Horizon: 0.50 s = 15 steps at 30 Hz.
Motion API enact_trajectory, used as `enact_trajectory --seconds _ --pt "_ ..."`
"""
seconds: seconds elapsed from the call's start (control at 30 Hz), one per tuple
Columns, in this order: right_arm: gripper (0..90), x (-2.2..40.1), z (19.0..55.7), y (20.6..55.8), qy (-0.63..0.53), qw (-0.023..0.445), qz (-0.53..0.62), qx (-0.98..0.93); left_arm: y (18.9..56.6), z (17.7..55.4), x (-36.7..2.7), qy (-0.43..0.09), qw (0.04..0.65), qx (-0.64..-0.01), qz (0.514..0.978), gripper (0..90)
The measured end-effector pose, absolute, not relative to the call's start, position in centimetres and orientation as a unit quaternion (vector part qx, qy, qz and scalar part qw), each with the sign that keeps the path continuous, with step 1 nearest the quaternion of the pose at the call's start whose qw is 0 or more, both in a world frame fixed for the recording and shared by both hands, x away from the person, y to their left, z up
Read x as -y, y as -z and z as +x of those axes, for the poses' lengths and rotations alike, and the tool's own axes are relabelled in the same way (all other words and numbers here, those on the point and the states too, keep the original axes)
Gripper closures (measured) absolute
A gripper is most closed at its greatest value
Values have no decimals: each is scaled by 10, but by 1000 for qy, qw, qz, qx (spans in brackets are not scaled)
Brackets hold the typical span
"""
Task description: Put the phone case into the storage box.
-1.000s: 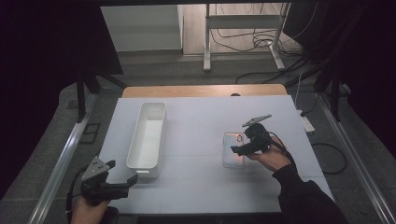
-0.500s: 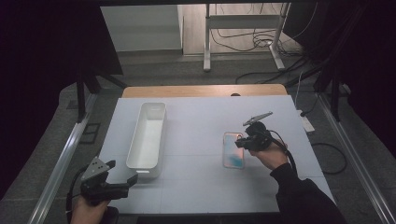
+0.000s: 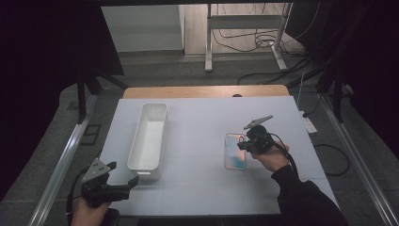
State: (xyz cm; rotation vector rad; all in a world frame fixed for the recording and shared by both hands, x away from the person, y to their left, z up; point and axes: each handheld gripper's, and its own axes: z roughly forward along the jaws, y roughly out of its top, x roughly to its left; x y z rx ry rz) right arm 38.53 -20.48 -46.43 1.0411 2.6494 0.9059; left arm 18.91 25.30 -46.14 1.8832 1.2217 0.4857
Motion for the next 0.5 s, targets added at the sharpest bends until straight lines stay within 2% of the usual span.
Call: enact_trajectory --seconds 0.5 --pt "894 204 384 484 -274 64 343 -896 461 189 -254 -192 412 -486 747 41"
